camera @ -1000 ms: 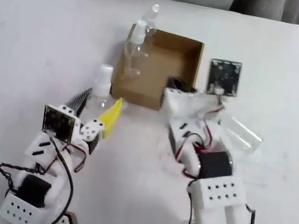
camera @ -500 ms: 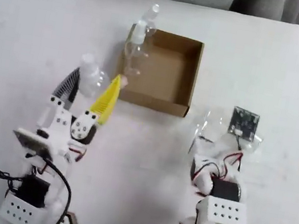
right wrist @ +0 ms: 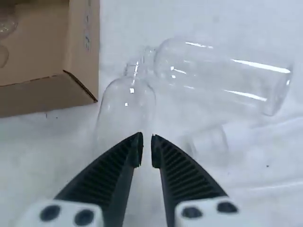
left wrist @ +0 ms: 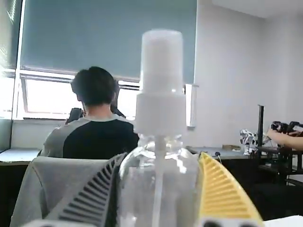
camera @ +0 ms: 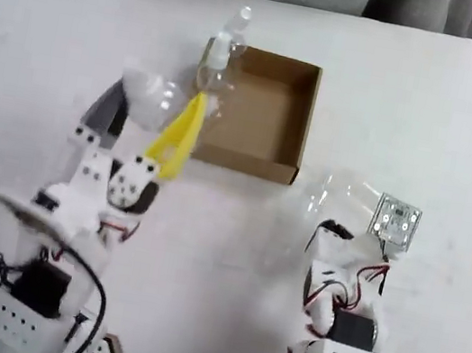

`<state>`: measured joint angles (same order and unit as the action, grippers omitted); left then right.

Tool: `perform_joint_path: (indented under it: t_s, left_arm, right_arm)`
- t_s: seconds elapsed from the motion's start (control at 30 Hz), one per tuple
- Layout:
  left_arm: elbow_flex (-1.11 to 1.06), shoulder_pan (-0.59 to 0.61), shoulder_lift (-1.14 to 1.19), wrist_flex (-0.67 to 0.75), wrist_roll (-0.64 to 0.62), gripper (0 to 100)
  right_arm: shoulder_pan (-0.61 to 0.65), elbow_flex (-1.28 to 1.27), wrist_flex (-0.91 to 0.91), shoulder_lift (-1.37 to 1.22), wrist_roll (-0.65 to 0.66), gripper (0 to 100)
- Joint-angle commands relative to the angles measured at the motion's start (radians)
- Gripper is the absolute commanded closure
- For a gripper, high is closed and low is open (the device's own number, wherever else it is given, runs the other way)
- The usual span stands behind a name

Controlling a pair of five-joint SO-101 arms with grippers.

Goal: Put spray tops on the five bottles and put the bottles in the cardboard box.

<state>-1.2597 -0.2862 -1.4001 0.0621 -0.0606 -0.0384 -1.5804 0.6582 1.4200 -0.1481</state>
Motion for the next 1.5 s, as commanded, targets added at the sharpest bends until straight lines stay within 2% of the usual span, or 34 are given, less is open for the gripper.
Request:
perform_joint_path:
  t_s: [0.0,0.1,0.33,0.47,0.67,1.1,1.27,1.37,1.47]
  left_arm:
    - [0.170,-0.007,0.217,0.029,-0.006,98]
    - [0.181,-0.007,0.306,0.066,-0.006,98]
    - [0.068,-0.005,0.521,0.465,-0.006,98]
    - [0.069,0.031,0.702,0.559,-0.006,98]
    - [0.127,0.082,0.987,0.770,-0.006,98]
    - [0.290,0.108,1.529,1.040,-0.006,98]
    - [0.361,0.111,1.652,1.057,-0.003,98]
    - [0.368,0.111,1.679,1.059,0.052,98]
    - [0.368,0.113,1.699,1.060,0.057,98]
  right_arm:
    - [-0.013,-0.017,-0.021,0.082,0.012,98.1]
    - [-0.015,-0.060,-0.021,0.142,0.012,98.1]
    - [-0.016,-0.115,-0.010,0.246,0.014,98.1]
    - [-0.013,-0.115,-0.010,0.245,0.014,98.1]
    - [-0.010,-0.115,-0.010,0.245,0.014,98.1]
    - [-0.008,-0.115,-0.010,0.245,0.014,97.9]
    - [-0.008,-0.115,-0.010,0.245,0.014,97.8]
    - [-0.008,-0.115,-0.010,0.245,0.014,97.8]
    - [-0.008,-0.115,-0.010,0.245,0.014,97.8]
